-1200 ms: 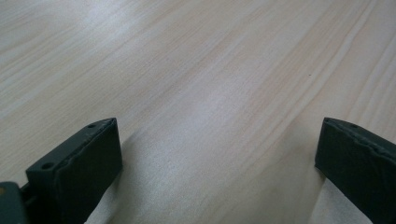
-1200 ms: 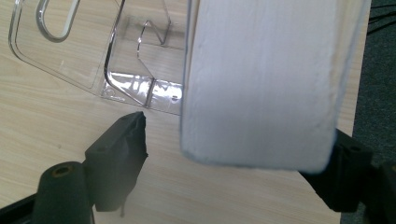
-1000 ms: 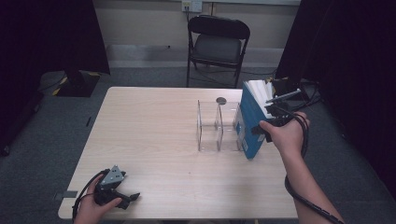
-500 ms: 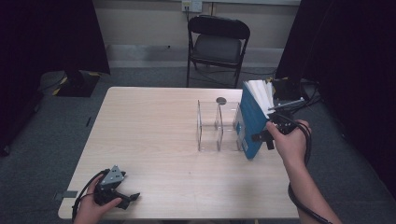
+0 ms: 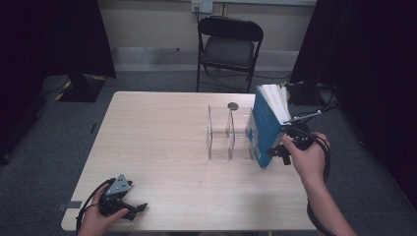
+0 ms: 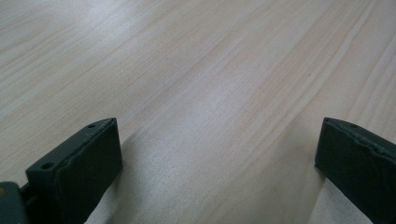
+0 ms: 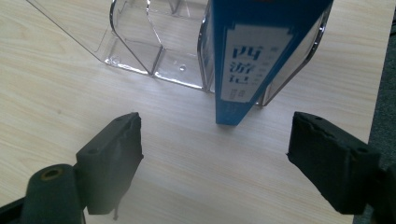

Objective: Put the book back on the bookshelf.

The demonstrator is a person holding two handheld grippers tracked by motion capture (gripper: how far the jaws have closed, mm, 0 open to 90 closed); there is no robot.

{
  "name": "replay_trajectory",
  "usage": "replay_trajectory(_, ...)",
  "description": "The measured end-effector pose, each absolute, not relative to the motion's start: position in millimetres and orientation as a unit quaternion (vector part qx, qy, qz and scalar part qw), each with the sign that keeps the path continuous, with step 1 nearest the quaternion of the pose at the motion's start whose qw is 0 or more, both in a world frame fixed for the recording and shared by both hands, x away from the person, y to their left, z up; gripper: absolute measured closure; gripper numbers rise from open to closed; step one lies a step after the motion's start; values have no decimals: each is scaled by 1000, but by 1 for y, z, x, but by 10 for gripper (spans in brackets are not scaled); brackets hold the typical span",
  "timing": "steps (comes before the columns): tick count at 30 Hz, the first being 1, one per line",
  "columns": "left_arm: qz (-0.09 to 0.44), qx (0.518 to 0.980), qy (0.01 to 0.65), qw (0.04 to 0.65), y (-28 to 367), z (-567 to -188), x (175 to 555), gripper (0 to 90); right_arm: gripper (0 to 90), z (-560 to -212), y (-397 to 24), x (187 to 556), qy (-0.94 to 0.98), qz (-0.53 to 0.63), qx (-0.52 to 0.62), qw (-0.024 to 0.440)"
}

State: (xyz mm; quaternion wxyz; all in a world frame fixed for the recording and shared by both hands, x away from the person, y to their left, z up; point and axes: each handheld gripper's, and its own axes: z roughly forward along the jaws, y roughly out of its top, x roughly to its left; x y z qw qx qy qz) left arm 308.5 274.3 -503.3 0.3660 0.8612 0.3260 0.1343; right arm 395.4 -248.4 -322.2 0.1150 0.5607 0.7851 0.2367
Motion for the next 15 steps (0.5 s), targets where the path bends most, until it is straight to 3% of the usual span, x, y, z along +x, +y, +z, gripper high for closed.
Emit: replay_trajectory(15,132,863,327,361,275,-503,308,0,170,-339,-238,381,809,220,533,116)
